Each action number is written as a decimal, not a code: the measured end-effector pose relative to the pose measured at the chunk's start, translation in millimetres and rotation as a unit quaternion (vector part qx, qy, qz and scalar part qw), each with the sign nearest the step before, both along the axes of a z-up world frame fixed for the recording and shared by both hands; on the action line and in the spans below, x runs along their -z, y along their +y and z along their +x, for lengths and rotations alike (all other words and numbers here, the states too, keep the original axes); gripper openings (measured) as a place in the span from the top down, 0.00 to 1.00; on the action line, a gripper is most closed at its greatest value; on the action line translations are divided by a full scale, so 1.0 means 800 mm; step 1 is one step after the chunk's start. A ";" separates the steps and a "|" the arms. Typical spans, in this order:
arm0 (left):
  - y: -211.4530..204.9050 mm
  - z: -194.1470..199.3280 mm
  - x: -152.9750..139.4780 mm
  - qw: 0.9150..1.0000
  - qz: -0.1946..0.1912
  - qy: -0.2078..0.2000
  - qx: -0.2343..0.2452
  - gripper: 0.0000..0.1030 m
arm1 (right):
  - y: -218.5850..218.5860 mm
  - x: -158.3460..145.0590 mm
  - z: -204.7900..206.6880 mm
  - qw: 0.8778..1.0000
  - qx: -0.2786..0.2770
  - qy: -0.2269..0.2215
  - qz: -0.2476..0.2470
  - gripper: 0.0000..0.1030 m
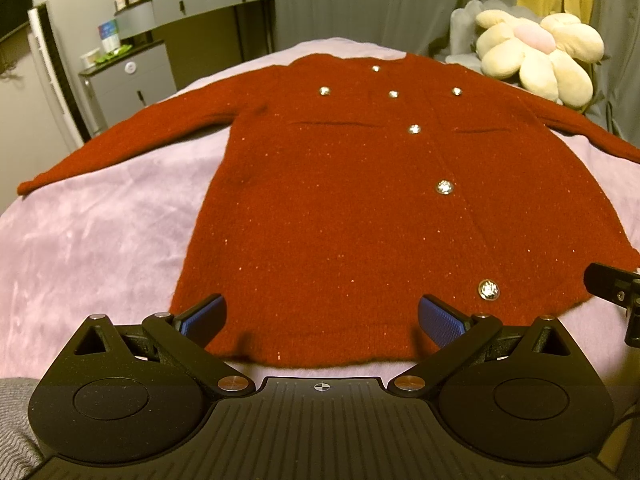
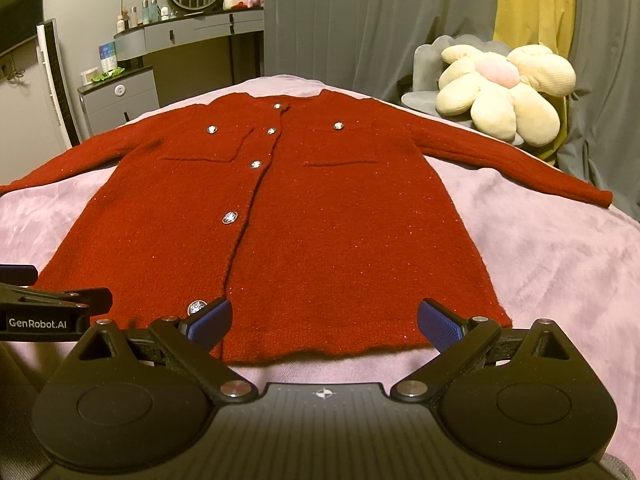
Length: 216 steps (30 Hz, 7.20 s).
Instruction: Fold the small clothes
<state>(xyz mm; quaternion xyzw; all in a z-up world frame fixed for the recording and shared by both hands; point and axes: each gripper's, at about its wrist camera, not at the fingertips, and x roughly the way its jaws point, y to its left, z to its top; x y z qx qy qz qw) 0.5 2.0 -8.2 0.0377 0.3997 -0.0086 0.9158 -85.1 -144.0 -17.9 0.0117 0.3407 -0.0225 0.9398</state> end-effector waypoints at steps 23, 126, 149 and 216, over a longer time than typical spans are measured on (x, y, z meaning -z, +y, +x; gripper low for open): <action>0.002 -0.002 0.003 1.000 0.006 0.003 0.002 0.00 | -0.002 -0.002 -0.001 1.000 0.002 0.000 0.002 0.04; -0.026 0.227 -0.036 0.995 -0.049 -0.055 -0.064 0.00 | -0.216 -0.025 0.134 0.967 0.120 -0.087 0.207 0.04; -0.006 0.260 0.055 0.991 -0.023 -0.108 -0.077 0.00 | -0.453 0.098 0.314 0.886 0.406 -0.081 0.208 0.85; -0.037 0.433 0.069 0.927 -0.366 0.080 0.014 0.87 | -0.173 0.055 0.307 0.967 0.080 -0.086 0.225 0.63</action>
